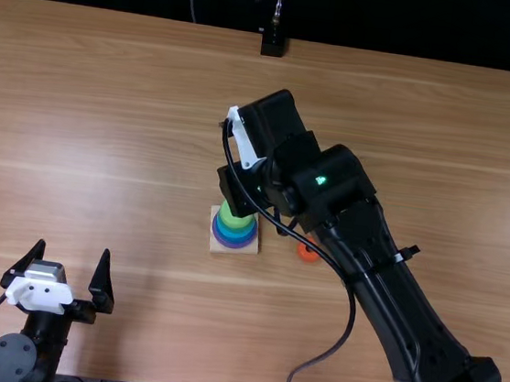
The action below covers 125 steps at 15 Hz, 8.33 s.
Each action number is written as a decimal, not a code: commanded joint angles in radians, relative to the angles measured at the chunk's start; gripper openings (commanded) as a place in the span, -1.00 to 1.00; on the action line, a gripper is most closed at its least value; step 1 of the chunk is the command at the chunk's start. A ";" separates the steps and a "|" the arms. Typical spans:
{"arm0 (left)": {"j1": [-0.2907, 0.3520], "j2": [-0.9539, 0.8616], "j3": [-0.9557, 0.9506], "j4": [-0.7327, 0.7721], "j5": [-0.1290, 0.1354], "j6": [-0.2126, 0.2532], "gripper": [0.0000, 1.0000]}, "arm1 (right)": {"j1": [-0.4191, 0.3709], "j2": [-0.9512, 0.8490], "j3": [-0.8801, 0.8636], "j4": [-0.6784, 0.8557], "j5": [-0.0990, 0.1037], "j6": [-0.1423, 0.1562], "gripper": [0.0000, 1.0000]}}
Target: Build the Hanoi tower: stack the rings onto the peg from bottom to top in this color order: purple, dark blue, light blue, dark green, light green, yellow, orange.
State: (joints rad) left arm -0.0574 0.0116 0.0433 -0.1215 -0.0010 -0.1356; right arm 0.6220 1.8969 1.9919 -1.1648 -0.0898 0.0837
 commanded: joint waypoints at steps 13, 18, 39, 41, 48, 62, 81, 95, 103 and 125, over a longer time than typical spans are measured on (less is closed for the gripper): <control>-0.001 -0.012 -0.039 -0.004 -0.010 0.005 1.00 | 0.015 0.056 -0.041 0.010 -0.010 0.005 -1.00; -0.001 -0.012 -0.039 -0.004 -0.010 0.005 1.00 | 0.015 0.068 -0.039 0.011 -0.010 0.005 -1.00; -0.001 -0.012 -0.039 -0.004 -0.010 0.005 1.00 | -0.061 -0.053 -0.280 0.359 0.086 0.040 1.00; -0.001 -0.012 -0.039 -0.004 -0.010 0.005 1.00 | -0.120 -0.098 -0.383 0.507 0.116 0.040 1.00; -0.001 -0.012 -0.039 -0.004 -0.010 0.005 1.00 | -0.245 -0.211 -0.680 0.584 0.110 0.018 1.00; -0.001 -0.012 -0.039 -0.004 -0.010 0.005 1.00 | -0.266 -0.222 -0.901 0.582 0.105 -0.051 1.00; -0.001 -0.012 -0.039 -0.004 -0.010 0.005 1.00 | -0.263 -0.075 -0.887 0.567 0.084 -0.049 1.00; -0.001 -0.012 -0.039 -0.004 -0.010 0.005 1.00 | -0.262 -0.053 -0.889 0.565 0.081 -0.056 -1.00; -0.001 -0.012 -0.039 -0.004 -0.010 0.005 1.00 | -0.251 -0.062 -0.648 0.457 0.090 -0.063 -1.00; -0.001 -0.012 -0.039 -0.004 -0.010 0.005 1.00 | 0.035 0.008 0.016 -0.064 0.082 -0.058 -1.00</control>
State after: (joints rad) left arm -0.0570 0.0116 0.0433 -0.1215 -0.0010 -0.1352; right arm 0.6415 1.8889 1.9797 -1.2297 -0.0071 0.0242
